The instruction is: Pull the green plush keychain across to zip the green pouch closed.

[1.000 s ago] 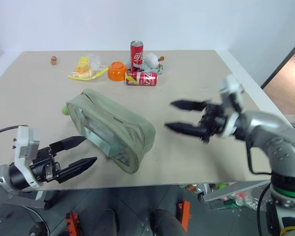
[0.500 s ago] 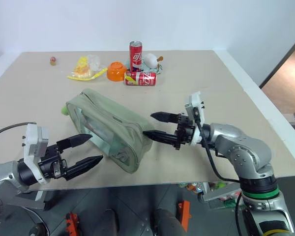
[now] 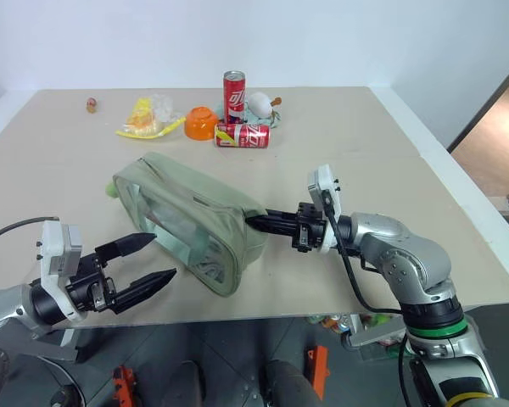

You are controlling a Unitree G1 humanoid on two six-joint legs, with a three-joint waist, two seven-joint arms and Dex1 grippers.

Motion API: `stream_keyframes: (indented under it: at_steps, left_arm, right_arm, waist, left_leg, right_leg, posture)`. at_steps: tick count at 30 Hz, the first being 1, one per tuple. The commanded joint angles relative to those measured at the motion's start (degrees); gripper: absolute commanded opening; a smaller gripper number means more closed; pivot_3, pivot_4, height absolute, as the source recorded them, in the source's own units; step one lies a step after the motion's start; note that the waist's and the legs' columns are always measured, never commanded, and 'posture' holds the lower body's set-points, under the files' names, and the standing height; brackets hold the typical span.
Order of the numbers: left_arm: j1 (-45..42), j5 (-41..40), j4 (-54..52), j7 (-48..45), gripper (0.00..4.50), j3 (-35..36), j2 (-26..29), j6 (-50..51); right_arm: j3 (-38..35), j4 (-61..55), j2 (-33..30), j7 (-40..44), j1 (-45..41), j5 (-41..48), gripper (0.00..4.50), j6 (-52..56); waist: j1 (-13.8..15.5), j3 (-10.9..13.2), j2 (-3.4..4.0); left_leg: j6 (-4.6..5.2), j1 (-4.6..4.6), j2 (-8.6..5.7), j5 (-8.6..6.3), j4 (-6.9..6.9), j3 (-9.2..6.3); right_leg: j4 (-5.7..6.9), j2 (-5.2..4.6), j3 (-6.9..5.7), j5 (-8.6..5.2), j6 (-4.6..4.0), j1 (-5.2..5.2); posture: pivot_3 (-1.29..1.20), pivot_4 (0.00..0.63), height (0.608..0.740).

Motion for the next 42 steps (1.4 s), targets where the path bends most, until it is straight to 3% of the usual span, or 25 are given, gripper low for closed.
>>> stream_keyframes:
  at_steps: [1,4,8,13,16,17,23,29,32,35,38,42]
  left_arm:
    - [-0.23,0.22,-1.02,0.48,4.5,-0.28,-0.2,-1.14]
    - [-1.19,-0.12,-1.32,0.72,4.5,-1.28,0.19,-0.75]
    - [-4.38,-0.4,-1.11,1.75,4.5,-3.97,0.48,-0.02]
    - [-6.46,0.01,-0.4,2.07,4.5,-5.59,0.53,0.1]
    - [-6.81,0.02,-0.64,2.56,4.5,-6.24,0.37,0.11]
    - [-6.82,0.01,-0.73,2.72,4.5,-6.39,0.33,0.1]
    - [-7.68,-0.15,-0.78,3.05,4.5,-7.43,0.68,0.43]
    - [-10.13,-0.45,1.08,2.33,4.5,-7.53,2.07,1.33]
    - [-11.15,-0.39,1.63,2.03,4.5,-7.87,2.59,1.73]
    - [-12.43,-0.56,2.01,2.17,4.5,-8.39,2.63,2.06]
    - [-13.6,-0.5,2.34,2.11,4.5,-9.18,2.5,2.28]
    - [-14.86,-0.31,2.76,2.03,4.5,-9.58,2.55,2.59]
  right_arm:
    - [-0.83,1.12,-3.0,5.55,-2.68,-1.45,0.11,-3.97]
    - [-0.86,8.22,-7.79,13.51,-7.1,-4.65,0.11,-8.75]
    - [1.71,31.84,-11.9,25.93,-19.17,-14.76,0.11,-26.34]
    - [3.05,52.28,-10.47,32.05,-27.96,-21.83,0.11,-39.4]
    - [1.01,56.79,-9.29,32.79,-30.05,-21.64,0.11,-39.42]
    - [0.21,56.94,-9.13,32.47,-30.25,-21.37,0.39,-39.41]
    - [-8.24,46.95,-9.51,25.67,-29.07,-14.32,2.46,-27.84]
    - [-16.9,21.71,-12.68,15.08,-20.75,-4.34,4.47,-10.61]
    - [-20.19,8.15,-13.27,9.04,-12.38,1.4,4.47,-2.06]
    - [-20.37,-1.21,-12.19,4.04,-2.16,1.3,4.47,-1.22]
    - [-18.95,-4.24,-10.11,0.4,4.14,-1.34,4.47,-4.26]
    - [-16.83,-2.57,-8.82,-1.16,6.11,-4.21,4.47,-7.72]
  waist:
    - [0.0,0.01,0.01]
    - [0.03,0.05,0.05]
    - [0.02,0.09,0.07]
    - [-0.05,0.08,0.06]
    - [-0.07,0.08,0.06]
    - [-0.06,0.09,0.07]
    - [-0.02,0.13,0.14]
    - [0.2,0.13,0.14]
    - [0.22,0.11,0.1]
    - [0.18,0.1,0.09]
    - [-0.08,0.11,0.12]
    - [-0.19,0.11,0.12]
  left_leg:
    - [0.0,0.0,0.0,0.0,0.0,0.0]
    - [0.0,-0.02,-0.02,0.0,0.0,0.01]
    - [0.01,0.03,-0.06,0.01,0.07,0.14]
    - [0.03,0.11,-0.03,0.01,-0.01,0.2]
    - [0.05,0.08,-0.03,-0.03,-0.06,0.18]
    - [0.07,0.08,-0.03,-0.07,-0.07,0.18]
    - [0.01,0.03,-0.04,-0.17,-0.06,0.18]
    - [0.0,0.01,-0.05,-0.17,-0.05,0.09]
    - [-0.02,-0.01,-0.05,-0.19,-0.04,0.1]
    - [-0.05,0.0,-0.06,-0.21,-0.04,0.09]
    - [-0.06,0.01,-0.05,-0.21,0.02,0.1]
    - [-0.05,0.1,-0.05,-0.15,0.08,0.23]
  right_leg:
    - [0.0,0.0,0.0,0.0,0.04,0.0]
    - [-0.01,-0.02,0.0,-0.02,0.06,-0.01]
    - [-0.02,-0.09,0.01,0.02,0.0,0.02]
    - [-0.02,-0.05,0.02,0.17,0.06,0.02]
    - [0.0,0.02,0.11,0.23,-0.12,0.0]
    - [0.0,0.04,0.15,0.2,-0.15,0.0]
    - [0.01,0.02,0.17,0.14,-0.13,-0.02]
    - [0.02,0.01,0.1,0.11,-0.08,0.02]
    - [0.01,-0.01,0.11,0.1,-0.07,0.01]
    - [0.01,0.0,0.12,0.06,-0.03,0.03]
    - [0.02,0.02,0.15,-0.08,0.32,0.02]
    - [0.03,0.03,0.27,0.1,0.36,0.02]
  posture:
    - [0.0,0.15,0.74]
    - [0.0,0.15,0.74]
    - [0.0,0.15,0.74]
    - [0.0,0.15,0.74]
    - [0.0,0.15,0.74]
    - [0.0,0.15,0.74]
    - [0.0,0.15,0.74]
    - [0.0,0.15,0.74]
    - [0.0,0.15,0.74]
    - [0.0,0.15,0.74]
    - [0.0,0.15,0.74]
    - [0.0,0.15,0.74]
